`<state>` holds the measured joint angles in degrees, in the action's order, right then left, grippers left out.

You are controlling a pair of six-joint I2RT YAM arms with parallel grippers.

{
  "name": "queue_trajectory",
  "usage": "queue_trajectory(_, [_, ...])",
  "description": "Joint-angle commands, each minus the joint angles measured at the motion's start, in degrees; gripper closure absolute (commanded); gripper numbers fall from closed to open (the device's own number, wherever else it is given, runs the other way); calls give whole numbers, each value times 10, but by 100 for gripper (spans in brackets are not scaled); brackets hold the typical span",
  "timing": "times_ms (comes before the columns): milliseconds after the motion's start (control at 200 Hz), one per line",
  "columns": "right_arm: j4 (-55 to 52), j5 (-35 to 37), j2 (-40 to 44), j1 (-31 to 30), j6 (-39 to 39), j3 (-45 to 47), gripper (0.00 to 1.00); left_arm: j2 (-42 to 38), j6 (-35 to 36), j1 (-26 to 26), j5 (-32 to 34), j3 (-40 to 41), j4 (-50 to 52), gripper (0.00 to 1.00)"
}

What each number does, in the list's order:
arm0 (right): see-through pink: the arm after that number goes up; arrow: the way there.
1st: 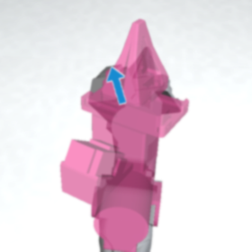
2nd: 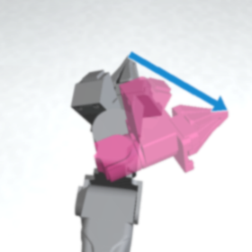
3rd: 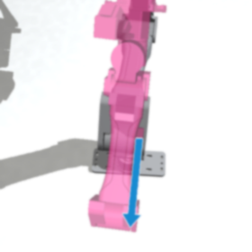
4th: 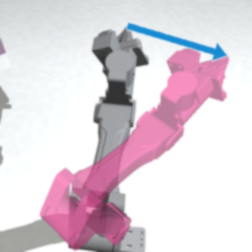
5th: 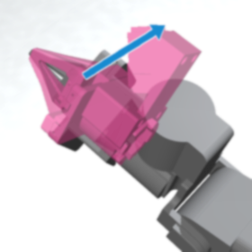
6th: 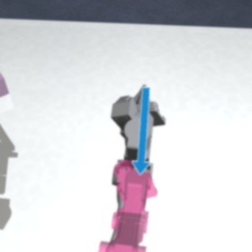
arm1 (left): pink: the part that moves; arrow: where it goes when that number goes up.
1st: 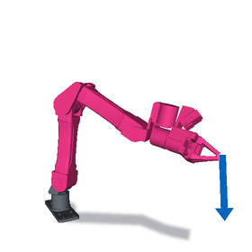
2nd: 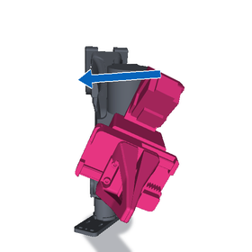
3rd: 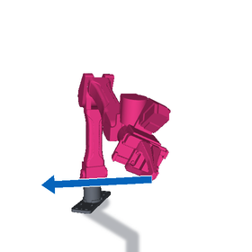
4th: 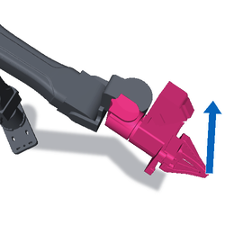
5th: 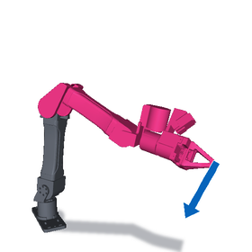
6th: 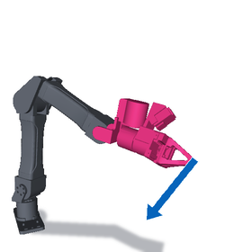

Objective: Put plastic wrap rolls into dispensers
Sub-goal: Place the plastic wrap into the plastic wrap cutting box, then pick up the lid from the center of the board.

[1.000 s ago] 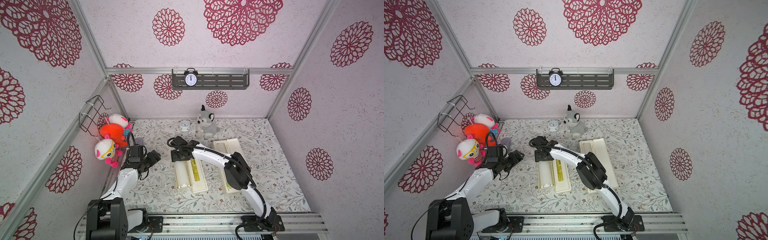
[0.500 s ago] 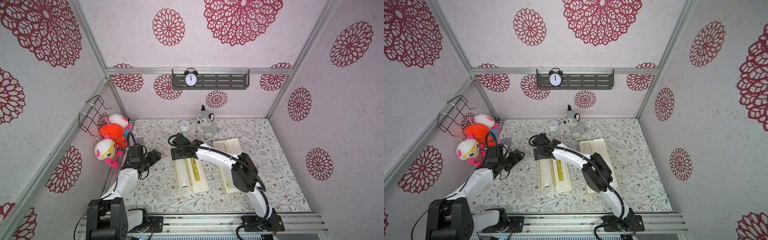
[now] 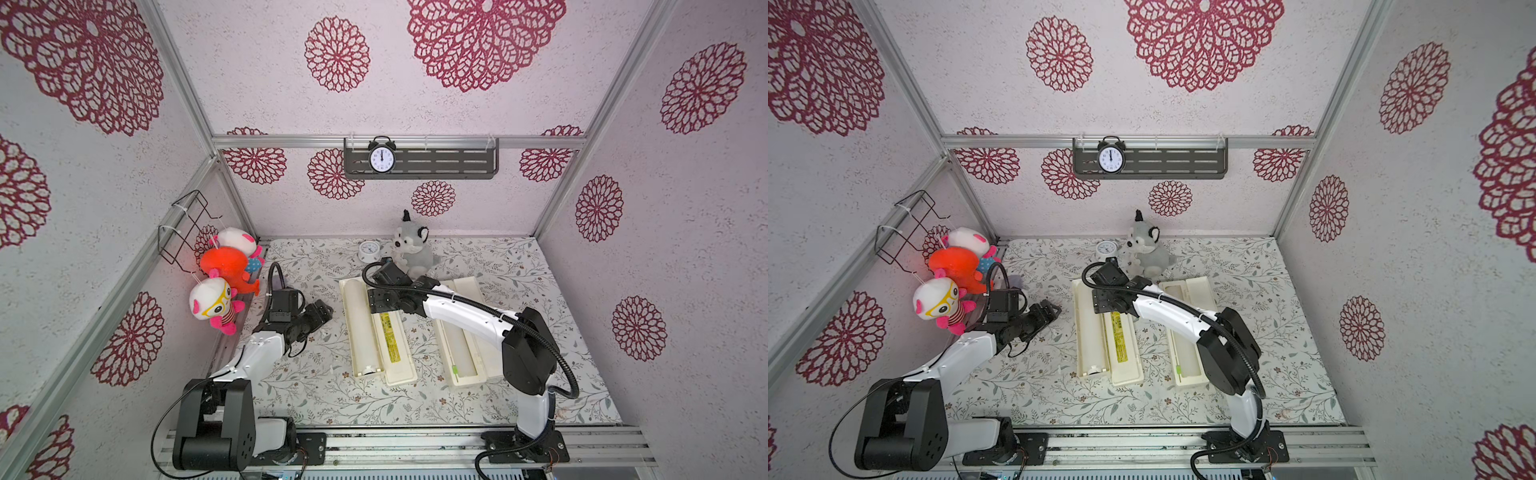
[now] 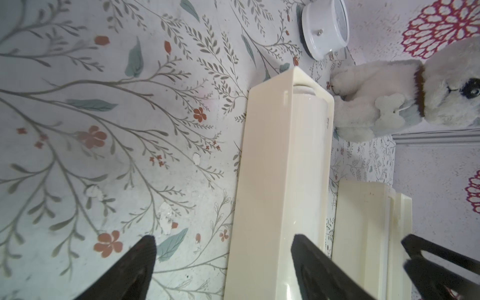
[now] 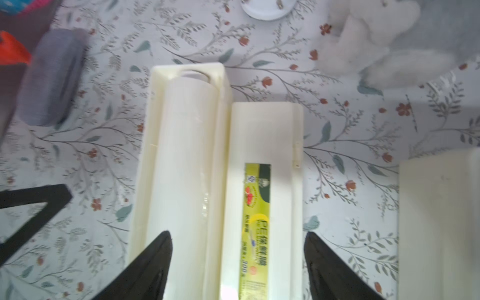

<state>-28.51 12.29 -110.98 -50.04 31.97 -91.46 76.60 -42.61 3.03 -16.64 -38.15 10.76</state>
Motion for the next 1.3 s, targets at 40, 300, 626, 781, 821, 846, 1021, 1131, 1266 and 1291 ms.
queue_trajectory(40, [-5,10,21,10,-26,36,18,24,-11,21,-1,-17,-33,15])
queue_trajectory(300, [45,-52,-7,21,-23,66,12,62,-16,36,0,-24,-46,19])
queue_trajectory(626, [61,-45,-56,21,-20,53,1,71,-13,37,3,-25,-47,19])
queue_trajectory(781, [50,-16,-74,20,-21,43,1,78,-12,37,3,-25,-50,19])
queue_trajectory(821, [47,-10,-79,20,-22,41,1,80,-13,37,4,-27,-51,19])
queue_trajectory(846, [45,-6,-84,20,-22,40,1,81,-12,37,3,-27,-51,19])
queue_trajectory(1021, [29,21,-95,27,-15,43,1,86,-12,37,5,-32,-49,19])
queue_trajectory(1131, [34,12,-91,31,-8,53,1,87,-12,37,5,-33,-49,19])
queue_trajectory(1266, [50,-31,-95,31,2,58,1,91,-12,37,4,-35,-54,19])
queue_trajectory(1291, [58,-41,-97,30,3,59,1,92,-12,37,4,-36,-55,19])
